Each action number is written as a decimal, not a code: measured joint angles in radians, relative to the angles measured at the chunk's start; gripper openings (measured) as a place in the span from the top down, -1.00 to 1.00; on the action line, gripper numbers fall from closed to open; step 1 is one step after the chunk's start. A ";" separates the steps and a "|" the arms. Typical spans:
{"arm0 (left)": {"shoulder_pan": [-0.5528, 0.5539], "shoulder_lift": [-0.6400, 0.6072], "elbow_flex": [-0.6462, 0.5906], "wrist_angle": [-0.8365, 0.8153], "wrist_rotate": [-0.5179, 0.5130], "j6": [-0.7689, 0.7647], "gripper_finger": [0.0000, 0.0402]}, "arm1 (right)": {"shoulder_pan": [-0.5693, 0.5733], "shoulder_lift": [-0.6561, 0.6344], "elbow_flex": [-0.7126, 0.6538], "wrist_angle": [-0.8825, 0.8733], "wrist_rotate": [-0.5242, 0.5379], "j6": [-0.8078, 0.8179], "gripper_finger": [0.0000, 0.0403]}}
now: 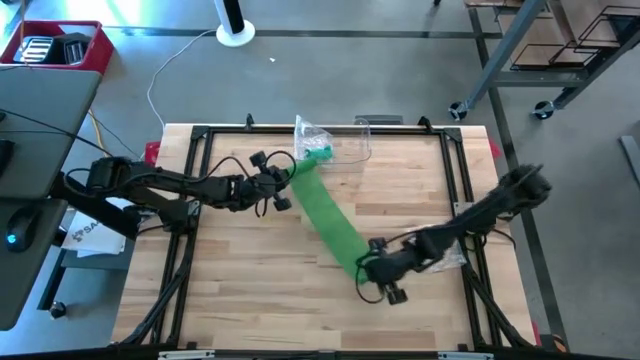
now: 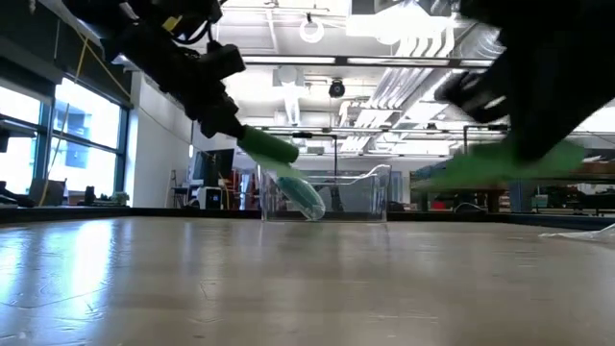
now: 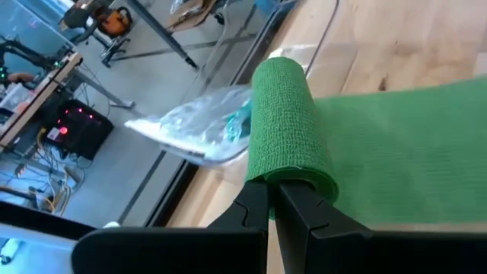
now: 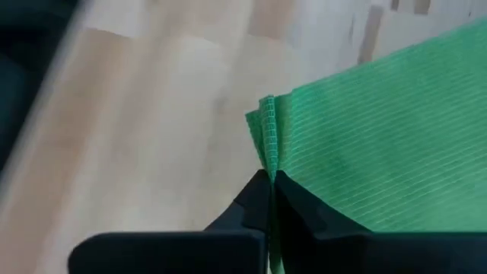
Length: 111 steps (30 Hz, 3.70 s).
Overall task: Roll bandage
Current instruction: Roll the green bandage
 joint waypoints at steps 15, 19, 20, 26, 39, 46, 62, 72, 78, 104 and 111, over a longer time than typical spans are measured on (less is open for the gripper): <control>-0.018 -0.058 -0.126 0.028 0.011 -0.113 1.00 | 0.399 -0.327 0.138 -0.151 0.422 0.273 1.00; -0.072 -0.057 -0.135 0.027 0.018 -0.158 1.00 | 0.455 -0.321 0.307 -0.330 0.639 0.209 1.00; -0.089 -0.058 -0.135 0.028 0.029 -0.170 1.00 | 0.461 -0.318 0.346 -0.362 0.687 0.185 1.00; -0.201 -0.021 -0.135 0.027 0.090 -0.234 1.00 | 0.442 -0.316 0.536 -0.450 0.905 -0.050 1.00; -0.371 0.076 -0.135 0.180 0.096 -0.360 1.00 | 0.319 -0.317 0.846 -0.450 1.008 -0.435 1.00; -0.394 0.027 -0.135 0.223 -0.055 -0.323 1.00 | 0.306 -0.305 0.840 -0.577 0.653 -0.294 1.00; -0.305 -0.443 -0.273 -0.014 -0.135 -0.256 1.00 | 0.536 -0.088 0.839 -0.781 0.430 0.208 1.00; -0.304 -0.312 -0.281 0.004 0.038 -0.388 1.00 | 0.551 -0.138 0.951 -0.755 0.803 -0.068 1.00; -0.319 -0.100 -0.281 0.193 0.042 -0.412 1.00 | 0.532 -0.138 1.104 -0.720 0.926 -0.291 1.00; -0.204 0.322 -0.083 0.493 -0.032 -0.278 1.00 | 0.428 -0.027 1.215 -0.777 0.246 -0.202 1.00; -0.229 0.322 -0.054 0.477 0.117 -0.269 1.00 | 0.463 -0.031 1.257 -0.691 0.650 -0.368 1.00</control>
